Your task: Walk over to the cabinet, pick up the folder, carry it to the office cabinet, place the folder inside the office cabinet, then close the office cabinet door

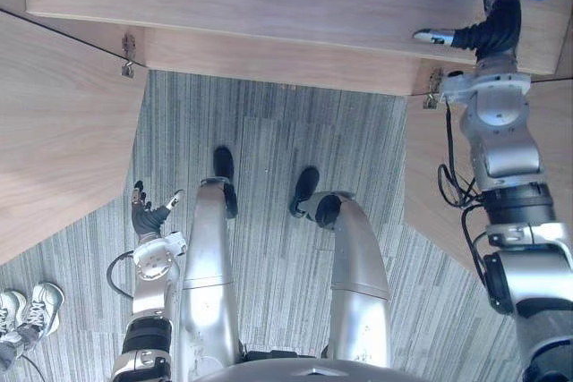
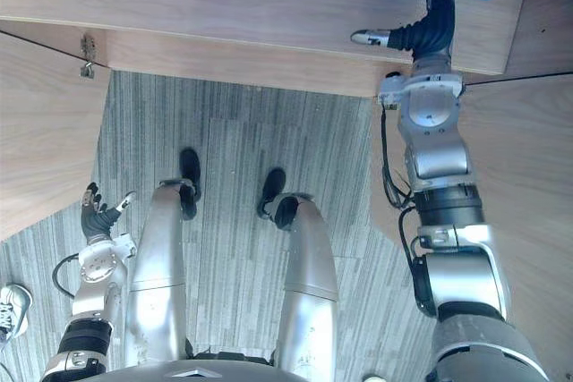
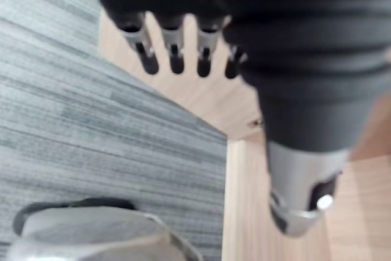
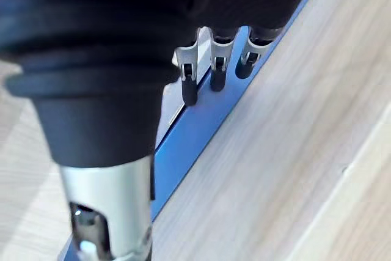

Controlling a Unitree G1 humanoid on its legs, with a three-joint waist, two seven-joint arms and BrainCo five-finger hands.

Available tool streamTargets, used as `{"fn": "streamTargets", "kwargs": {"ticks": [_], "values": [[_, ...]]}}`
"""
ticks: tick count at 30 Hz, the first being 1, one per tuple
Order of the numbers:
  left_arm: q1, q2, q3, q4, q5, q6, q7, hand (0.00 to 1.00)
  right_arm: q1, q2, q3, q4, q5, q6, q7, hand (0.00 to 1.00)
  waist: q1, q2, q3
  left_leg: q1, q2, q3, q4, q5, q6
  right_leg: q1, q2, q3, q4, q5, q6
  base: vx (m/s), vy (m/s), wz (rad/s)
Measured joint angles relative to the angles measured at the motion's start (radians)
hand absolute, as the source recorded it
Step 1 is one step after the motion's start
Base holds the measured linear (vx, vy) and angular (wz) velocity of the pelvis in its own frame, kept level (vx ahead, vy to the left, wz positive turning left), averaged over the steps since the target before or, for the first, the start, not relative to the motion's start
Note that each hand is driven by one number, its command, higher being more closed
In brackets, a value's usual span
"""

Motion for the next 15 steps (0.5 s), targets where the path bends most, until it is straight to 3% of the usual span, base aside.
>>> {"fn": "streamTargets", "kwargs": {"ticks": [2,9,10,15], "values": [[0.001,-0.001,0.01,-0.002,0.013,0.0,-0.01,0.0,0.062,0.014,-0.007,-0.054,-0.047,0.0,0.005,0.0,0.0,-0.013,-0.007,0.007,0.0,0.005,-0.009,0.0,0.0,0.004,0.0,0.003,-0.007,-0.002,0.004,0.0,0.0,0.0],[0.005,-0.01,0.011,-0.057,0.041,0.009,-0.024,0.0,0.208,0.108,-0.081,-0.225,-0.114,0.0,0.005,0.0,-0.001,-0.018,-0.005,0.016,-0.002,0.008,-0.016,-0.001,0.003,0.015,-0.002,0.003,-0.016,0.0,0.003,0.0,0.0,0.0],[0.009,-0.013,0.01,-0.072,0.046,0.01,-0.024,0.0,0.235,0.132,-0.081,-0.27,-0.134,-0.004,0.004,1.0,-0.002,-0.018,-0.005,0.018,-0.002,0.008,-0.016,-0.001,0.003,0.016,-0.002,0.003,-0.016,-0.001,0.004,0.0,0.0,0.0],[0.018,-0.013,0.009,-0.081,0.065,0.01,-0.024,0.0,0.28,0.225,-0.08,-0.344,-0.219,-0.024,-0.008,1.0,-0.005,-0.027,0.0,0.028,-0.002,0.019,-0.017,-0.003,0.006,0.017,-0.002,0.016,-0.012,-0.003,0.008,-0.01,0.006,-0.02]]}}
